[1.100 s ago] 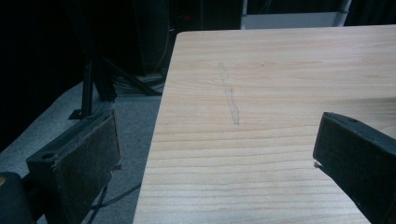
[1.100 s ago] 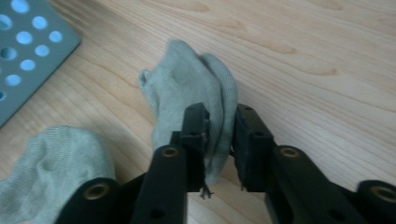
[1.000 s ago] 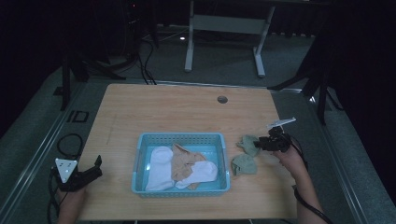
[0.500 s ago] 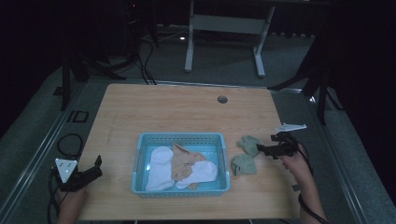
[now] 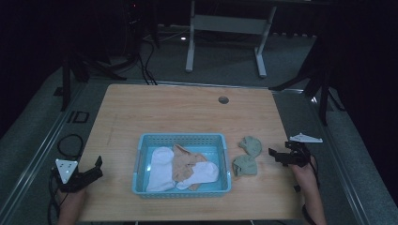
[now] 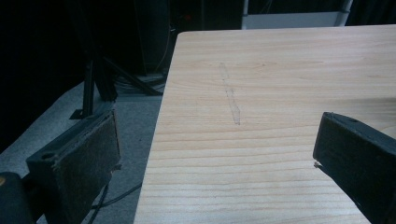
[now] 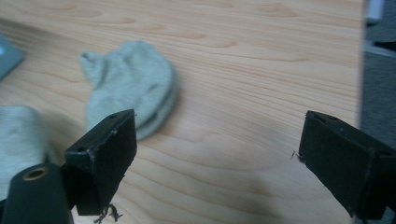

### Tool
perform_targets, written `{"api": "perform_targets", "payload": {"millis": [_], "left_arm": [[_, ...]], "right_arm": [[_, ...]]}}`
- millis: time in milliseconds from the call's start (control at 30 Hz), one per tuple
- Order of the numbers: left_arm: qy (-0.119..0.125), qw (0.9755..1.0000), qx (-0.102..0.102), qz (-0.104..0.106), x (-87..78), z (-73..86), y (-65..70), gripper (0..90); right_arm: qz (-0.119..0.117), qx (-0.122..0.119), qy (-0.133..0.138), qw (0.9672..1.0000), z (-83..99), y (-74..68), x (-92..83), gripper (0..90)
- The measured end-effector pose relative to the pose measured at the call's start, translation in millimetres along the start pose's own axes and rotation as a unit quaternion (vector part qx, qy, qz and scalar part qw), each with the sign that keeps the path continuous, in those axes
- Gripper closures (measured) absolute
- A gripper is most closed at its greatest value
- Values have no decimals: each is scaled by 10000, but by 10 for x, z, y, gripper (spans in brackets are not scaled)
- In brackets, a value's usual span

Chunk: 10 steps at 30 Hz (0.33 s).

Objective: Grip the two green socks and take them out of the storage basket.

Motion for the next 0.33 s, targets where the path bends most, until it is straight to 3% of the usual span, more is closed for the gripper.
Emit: {"api": "perform_targets", "payload": {"millis": [33,67,100,133,200,333], "left_arm": [[0,10000,0,0,0,0,0,4],[1,10000,-1,1,0,0,-1,4],[1,10000,-1,1,0,0,-1,4],[-5,10000,-1,-3,0,0,-2,4],[-14,10000,-1,5,1,1,-2,4],[-5,10000,-5,9,0,0,-2,4]], "right_arm": [[0,0,0,10000,0,0,0,111],[219,46,44,9997,36,56,-25,112],[219,46,44,9997,36,56,-25,112],[336,186,93,9992,80,103,-46,112],[363,296,120,9988,131,134,-49,113],[407,275,67,9988,185,156,-33,116]]}}
Point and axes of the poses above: each handheld gripper's, and its own axes: x roughly forward along the jaws, z roughly out of its underside, y roughly to its right, the point moved 8 cm from there along x, roughly forward along the jaws, and after that the axes turned 2 degrees about -z, right-handed, at the moved point
